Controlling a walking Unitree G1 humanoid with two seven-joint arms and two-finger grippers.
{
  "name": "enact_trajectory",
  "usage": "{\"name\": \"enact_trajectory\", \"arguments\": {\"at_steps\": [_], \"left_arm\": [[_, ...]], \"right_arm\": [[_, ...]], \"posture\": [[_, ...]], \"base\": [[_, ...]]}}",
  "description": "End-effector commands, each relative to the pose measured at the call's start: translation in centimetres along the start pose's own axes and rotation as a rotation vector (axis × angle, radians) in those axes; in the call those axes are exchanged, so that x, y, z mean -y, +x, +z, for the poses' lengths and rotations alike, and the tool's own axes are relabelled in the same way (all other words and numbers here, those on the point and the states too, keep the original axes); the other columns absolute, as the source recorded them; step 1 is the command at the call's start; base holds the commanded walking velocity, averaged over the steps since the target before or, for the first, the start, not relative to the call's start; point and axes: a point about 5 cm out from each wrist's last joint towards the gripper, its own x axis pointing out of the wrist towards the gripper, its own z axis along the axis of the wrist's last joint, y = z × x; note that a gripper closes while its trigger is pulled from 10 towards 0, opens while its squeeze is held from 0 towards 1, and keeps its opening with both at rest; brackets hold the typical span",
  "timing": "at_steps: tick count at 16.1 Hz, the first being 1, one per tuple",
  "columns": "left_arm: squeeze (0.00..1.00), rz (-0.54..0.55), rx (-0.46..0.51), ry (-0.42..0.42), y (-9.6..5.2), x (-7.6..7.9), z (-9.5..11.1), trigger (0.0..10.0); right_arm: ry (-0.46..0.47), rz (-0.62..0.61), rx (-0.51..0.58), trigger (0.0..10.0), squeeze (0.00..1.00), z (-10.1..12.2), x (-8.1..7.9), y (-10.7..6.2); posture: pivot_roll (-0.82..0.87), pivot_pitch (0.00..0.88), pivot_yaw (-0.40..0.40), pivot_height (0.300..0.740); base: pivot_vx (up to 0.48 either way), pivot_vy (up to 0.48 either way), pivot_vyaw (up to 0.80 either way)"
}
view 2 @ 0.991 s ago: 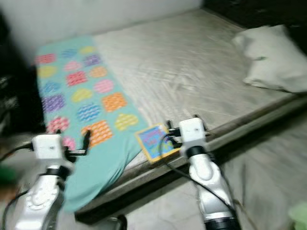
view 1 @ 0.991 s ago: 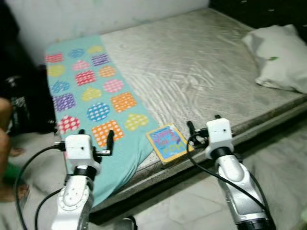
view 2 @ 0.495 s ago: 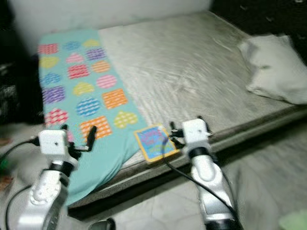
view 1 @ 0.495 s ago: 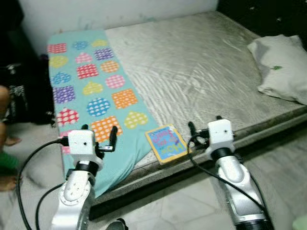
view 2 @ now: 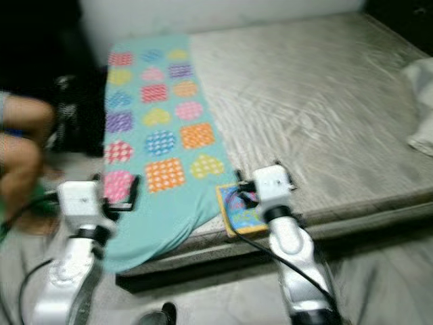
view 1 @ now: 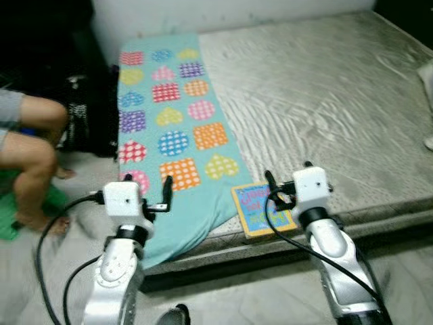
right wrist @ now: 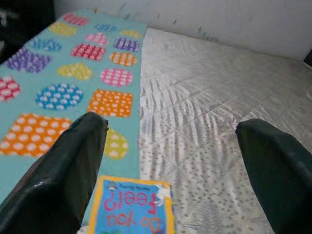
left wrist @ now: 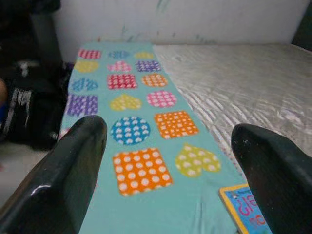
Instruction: Clean up the room
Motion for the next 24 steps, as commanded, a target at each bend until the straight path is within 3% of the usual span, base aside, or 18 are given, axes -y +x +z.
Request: {"name": "enact_trajectory", "arguments": {"at_steps": [1, 6, 8, 14, 17, 19, 21, 24], "left_arm": [[0.0, 0.022, -0.012, 0.018, -0.2, -1.0, -0.1, 10.0], [0.0, 0.003, -0.016, 0.005, -0.1, -0.8, -0.2, 10.0], [0.0, -0.017, -0.008, 0.012, 0.1, -1.1, 0.0, 10.0], [0.0, -0.039, -0.004, 0.041, 1.5, -1.4, 0.5, 10.0], [0.0, -0.049, -0.036, 0.038, 2.1, -1.6, 0.5, 10.0], [0.0, -0.213, -0.127, 0.011, 1.6, -0.1, -0.4, 10.0], [0.0, -0.262, -0.158, 0.013, 1.6, 0.9, -1.1, 10.0], [0.0, -0.329, -0.073, 0.022, 2.4, 3.4, -0.6, 10.0]], "right_arm": [[0.016, 0.015, 0.018, 10.0, 0.0, 0.5, -0.8, 0.2], [0.049, -0.046, 0.022, 10.0, 0.0, 0.6, 0.1, 0.1], [0.104, -0.099, 0.012, 10.0, 0.0, 0.4, 0.6, 0.3], [0.169, -0.151, 0.034, 10.0, 0.0, 0.5, 0.0, 0.7], [0.176, -0.149, 0.025, 10.0, 0.0, 0.3, -0.1, 0.9], [0.168, -0.087, 0.004, 10.0, 0.0, 0.1, -0.8, 1.4], [0.157, -0.053, 0.004, 10.0, 0.0, 0.4, -1.2, 1.9], [0.074, -0.004, -0.009, 10.0, 0.0, 0.3, -1.8, 2.1]], "posture": [[0.03, 0.179, -0.027, 0.74], [0.02, 0.167, -0.018, 0.74], [0.03, 0.146, 0.016, 0.74], [0.03, 0.118, 0.093, 0.74], [0.04, 0.117, 0.089, 0.74], [0.07, 0.126, 0.041, 0.74], [0.07, 0.141, -0.007, 0.74], [0.04, 0.156, -0.023, 0.74]], "base": [[0.0, 0.0, 0.8], [0.0, 0.0, 0.32], [0.0, 0.0, 0.0], [0.0, 0.0, 0.0], [0.0, 0.0, 0.0], [0.0, 0.0, 0.0], [0.0, 0.0, 0.0], [0.0, 0.0, 0.0]]}}
